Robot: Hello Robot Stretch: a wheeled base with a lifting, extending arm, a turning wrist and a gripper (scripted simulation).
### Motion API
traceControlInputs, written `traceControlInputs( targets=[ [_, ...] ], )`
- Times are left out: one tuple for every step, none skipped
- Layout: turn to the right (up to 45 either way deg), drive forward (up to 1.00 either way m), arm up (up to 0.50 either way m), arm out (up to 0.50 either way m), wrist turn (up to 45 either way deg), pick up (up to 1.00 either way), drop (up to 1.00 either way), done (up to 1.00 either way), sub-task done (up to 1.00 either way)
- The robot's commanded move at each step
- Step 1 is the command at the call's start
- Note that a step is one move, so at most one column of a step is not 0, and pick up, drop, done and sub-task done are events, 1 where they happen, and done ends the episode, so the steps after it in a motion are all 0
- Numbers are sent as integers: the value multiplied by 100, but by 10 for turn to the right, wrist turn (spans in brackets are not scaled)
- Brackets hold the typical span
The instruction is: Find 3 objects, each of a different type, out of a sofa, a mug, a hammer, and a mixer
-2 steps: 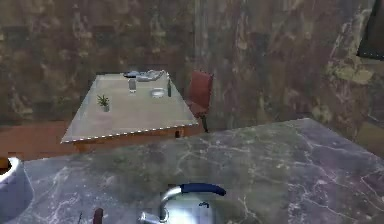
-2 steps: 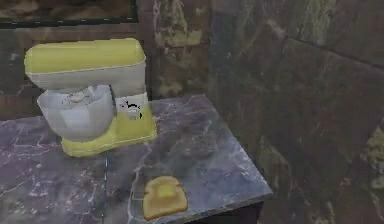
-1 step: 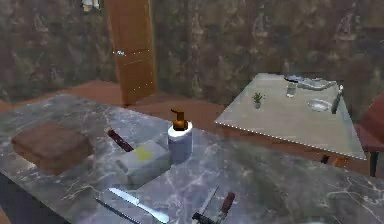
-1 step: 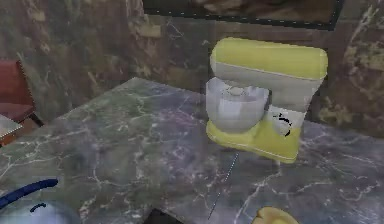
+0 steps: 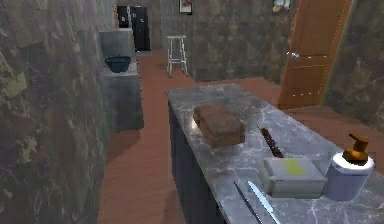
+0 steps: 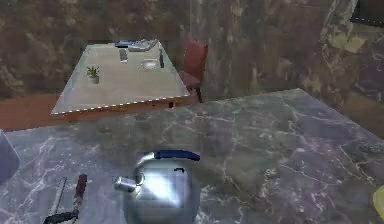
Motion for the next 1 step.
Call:
traceControlInputs(
  targets=[
    [-210,0,0,0,0,0,0,0,0]
  ],
)
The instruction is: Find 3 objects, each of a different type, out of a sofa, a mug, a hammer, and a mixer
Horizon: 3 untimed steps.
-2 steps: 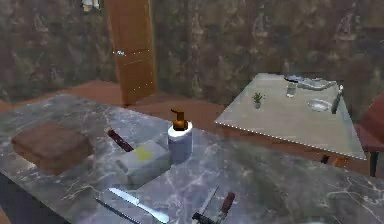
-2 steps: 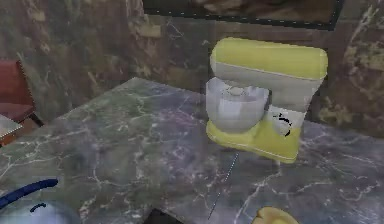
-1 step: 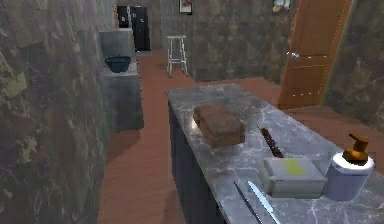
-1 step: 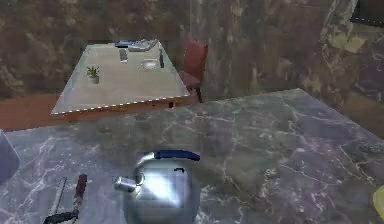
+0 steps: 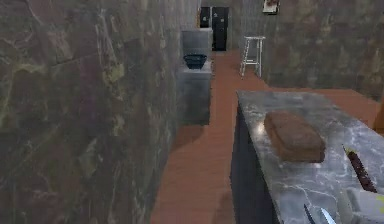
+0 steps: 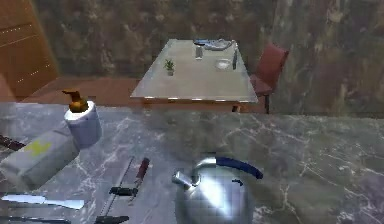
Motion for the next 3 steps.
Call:
traceControlInputs(
  targets=[
    [0,100,0,0,0,0,0,0,0],
    [0,65,0,0,0,0,0,0,0],
    [450,0,0,0,0,0,0,0,0]
  ],
)
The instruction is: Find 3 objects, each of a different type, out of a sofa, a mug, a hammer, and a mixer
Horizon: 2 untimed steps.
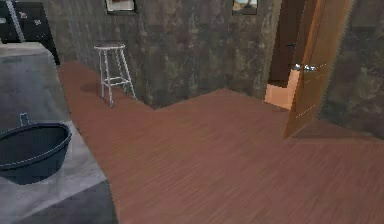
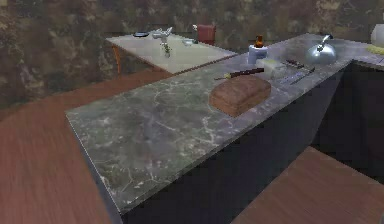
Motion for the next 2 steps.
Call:
traceControlInputs(
  targets=[
    [0,40,0,0,0,0,0,0,0],
    [240,0,0,0,0,0,0,0,0]
  ],
)
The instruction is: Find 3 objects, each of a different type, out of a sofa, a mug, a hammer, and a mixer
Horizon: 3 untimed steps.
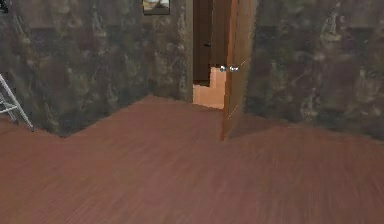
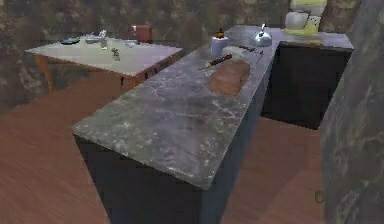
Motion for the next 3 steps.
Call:
traceControlInputs(
  targets=[
    [0,100,0,0,0,0,0,0,0],
    [0,100,0,0,0,0,0,0,0],
    [120,0,0,0,0,0,0,0,0]
  ],
)
